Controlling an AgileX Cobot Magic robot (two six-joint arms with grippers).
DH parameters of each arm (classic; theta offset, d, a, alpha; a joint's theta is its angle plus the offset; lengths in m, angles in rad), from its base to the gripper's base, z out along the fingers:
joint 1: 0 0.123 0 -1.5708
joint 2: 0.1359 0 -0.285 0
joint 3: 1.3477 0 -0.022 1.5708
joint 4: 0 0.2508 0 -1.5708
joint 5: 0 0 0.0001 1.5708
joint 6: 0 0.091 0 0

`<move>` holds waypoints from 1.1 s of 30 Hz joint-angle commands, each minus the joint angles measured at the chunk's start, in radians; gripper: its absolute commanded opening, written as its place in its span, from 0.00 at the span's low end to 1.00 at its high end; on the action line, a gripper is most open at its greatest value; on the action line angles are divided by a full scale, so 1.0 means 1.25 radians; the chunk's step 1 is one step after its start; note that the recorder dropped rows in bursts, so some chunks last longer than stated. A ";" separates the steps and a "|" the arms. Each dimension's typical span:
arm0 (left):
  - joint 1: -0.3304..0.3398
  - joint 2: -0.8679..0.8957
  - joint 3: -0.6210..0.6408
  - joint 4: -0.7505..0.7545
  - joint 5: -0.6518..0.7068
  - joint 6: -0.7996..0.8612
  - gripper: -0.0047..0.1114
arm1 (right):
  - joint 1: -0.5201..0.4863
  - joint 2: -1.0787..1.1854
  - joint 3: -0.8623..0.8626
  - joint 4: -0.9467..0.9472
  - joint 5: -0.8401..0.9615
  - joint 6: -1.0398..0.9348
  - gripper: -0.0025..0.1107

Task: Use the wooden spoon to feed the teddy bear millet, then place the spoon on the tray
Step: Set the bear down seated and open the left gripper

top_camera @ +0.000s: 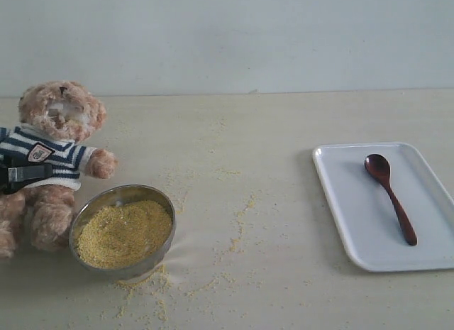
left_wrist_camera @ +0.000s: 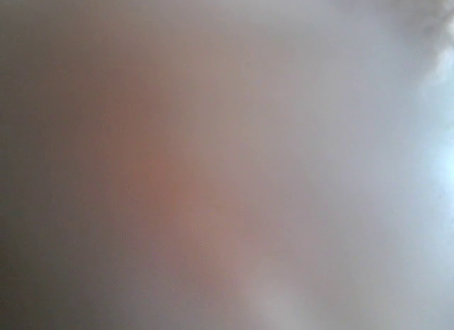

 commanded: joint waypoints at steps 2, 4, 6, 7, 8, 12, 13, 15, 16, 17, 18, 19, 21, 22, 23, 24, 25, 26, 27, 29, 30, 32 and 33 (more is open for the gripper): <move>-0.001 0.003 -0.004 -0.009 0.035 0.004 0.08 | 0.001 -0.003 -0.001 -0.005 -0.002 0.002 0.02; -0.001 0.003 -0.004 -0.009 0.035 0.004 0.08 | 0.001 -0.003 -0.001 -0.005 -0.002 0.002 0.02; -0.001 0.003 -0.004 -0.009 0.035 0.004 0.08 | 0.001 -0.003 -0.001 -0.005 -0.002 0.002 0.02; -0.001 0.003 -0.004 -0.009 0.031 0.004 0.08 | 0.001 -0.003 -0.001 -0.005 -0.002 0.002 0.02; -0.001 0.003 -0.004 -0.009 0.028 0.004 0.08 | 0.001 -0.003 -0.001 -0.005 -0.002 0.002 0.02; -0.001 0.003 -0.004 -0.009 0.025 0.004 0.09 | 0.001 -0.003 -0.001 -0.005 -0.002 0.002 0.02; -0.001 0.003 -0.004 -0.009 0.025 0.004 0.10 | 0.001 -0.003 -0.001 -0.005 -0.002 0.002 0.02; -0.001 0.003 -0.007 -0.009 0.025 0.004 0.17 | 0.001 -0.003 -0.001 -0.005 -0.002 0.002 0.02; -0.001 0.003 -0.008 -0.009 0.025 0.004 0.21 | 0.001 -0.003 -0.001 -0.005 -0.002 0.002 0.02; -0.001 0.003 -0.008 -0.009 0.025 0.004 0.26 | 0.001 -0.003 -0.001 -0.005 -0.002 0.002 0.02; -0.001 0.003 -0.008 -0.009 0.025 0.004 0.31 | 0.001 -0.003 -0.001 -0.005 -0.002 0.002 0.02; -0.001 0.003 -0.008 -0.009 0.025 0.004 0.35 | 0.001 -0.003 -0.001 -0.005 -0.002 0.002 0.02; -0.001 0.003 -0.008 -0.009 0.023 0.004 0.42 | 0.001 -0.003 -0.001 -0.005 -0.002 0.002 0.02; -0.001 0.003 -0.008 -0.009 0.023 0.004 0.44 | 0.001 -0.003 -0.001 -0.005 -0.002 0.002 0.02; -0.001 0.003 -0.008 -0.009 0.023 0.004 0.46 | 0.001 -0.003 -0.001 -0.005 -0.002 0.002 0.02; -0.001 0.003 -0.008 -0.009 0.023 0.004 0.47 | 0.001 -0.003 -0.001 -0.005 -0.002 0.002 0.02; -0.001 0.003 -0.008 -0.009 0.023 0.004 0.49 | 0.001 -0.003 -0.001 -0.005 -0.002 0.002 0.02; -0.001 0.003 -0.008 -0.009 0.023 0.004 0.52 | 0.001 -0.003 -0.001 -0.005 -0.002 0.002 0.02; -0.001 0.003 -0.008 -0.009 0.023 0.004 0.55 | 0.001 -0.003 -0.001 -0.005 -0.002 0.002 0.02; -0.001 0.003 -0.008 -0.009 0.023 0.004 0.63 | 0.001 -0.003 -0.001 -0.005 -0.002 0.002 0.02; -0.001 0.003 -0.008 -0.009 0.023 0.004 0.66 | 0.001 -0.003 -0.001 -0.005 -0.002 0.002 0.02; -0.001 0.003 -0.008 -0.009 0.023 0.004 0.76 | 0.001 -0.003 -0.001 -0.005 -0.002 0.002 0.02; -0.001 0.003 -0.008 -0.009 0.023 0.004 0.79 | 0.001 -0.003 -0.001 -0.005 -0.002 0.002 0.02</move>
